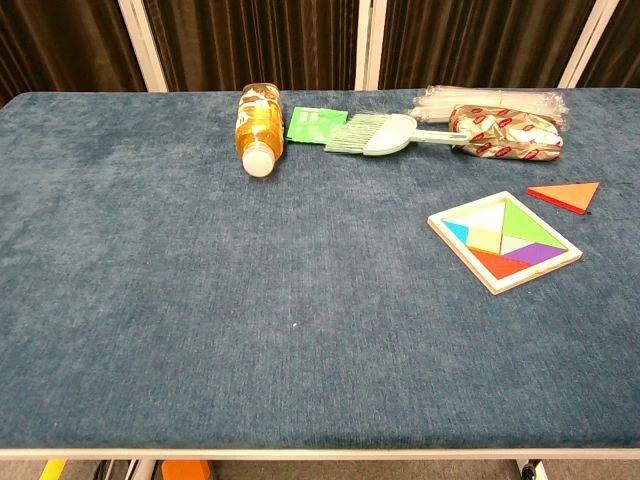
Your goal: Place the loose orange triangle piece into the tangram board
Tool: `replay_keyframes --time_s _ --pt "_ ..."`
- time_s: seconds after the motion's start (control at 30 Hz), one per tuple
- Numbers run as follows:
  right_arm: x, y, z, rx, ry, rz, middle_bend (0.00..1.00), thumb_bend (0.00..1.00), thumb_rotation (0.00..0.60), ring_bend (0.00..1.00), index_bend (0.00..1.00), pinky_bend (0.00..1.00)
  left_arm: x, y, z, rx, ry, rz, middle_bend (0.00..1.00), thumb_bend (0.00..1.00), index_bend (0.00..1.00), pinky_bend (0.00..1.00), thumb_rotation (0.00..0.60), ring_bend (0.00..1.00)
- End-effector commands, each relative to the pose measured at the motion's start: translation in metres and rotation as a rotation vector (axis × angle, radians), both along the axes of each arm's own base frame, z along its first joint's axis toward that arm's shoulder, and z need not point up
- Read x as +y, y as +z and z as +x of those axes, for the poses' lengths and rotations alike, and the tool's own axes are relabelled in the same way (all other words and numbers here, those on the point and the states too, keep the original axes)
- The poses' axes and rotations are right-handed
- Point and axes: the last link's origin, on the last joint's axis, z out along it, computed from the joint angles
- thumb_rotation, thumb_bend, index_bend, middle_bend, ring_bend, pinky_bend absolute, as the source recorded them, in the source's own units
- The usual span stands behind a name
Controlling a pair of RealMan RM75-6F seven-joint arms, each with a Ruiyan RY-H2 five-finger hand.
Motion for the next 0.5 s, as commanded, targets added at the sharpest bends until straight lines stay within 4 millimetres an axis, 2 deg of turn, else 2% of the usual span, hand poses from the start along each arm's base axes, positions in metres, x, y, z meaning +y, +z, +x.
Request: replay_keyframes --time_s 0.03,0.5 --pt "-0.0002 -0.0007 0.0004 0.000 0.001 0.003 0.00 0.17 0.600 0.00 0.00 0.00 0.0000 0.0001 0.0001 -0.002 0.000 -0.001 0.13 0.00 0.19 0.12 0.600 0.05" --pt "-0.0051 -0.0027 0.0011 0.004 -0.003 0.020 0.00 0.17 0.600 0.00 0.00 0.00 -0.0018 -0.0018 0.0014 -0.012 -0.007 -0.016 0.13 0.00 0.19 0.13 0.600 0.05"
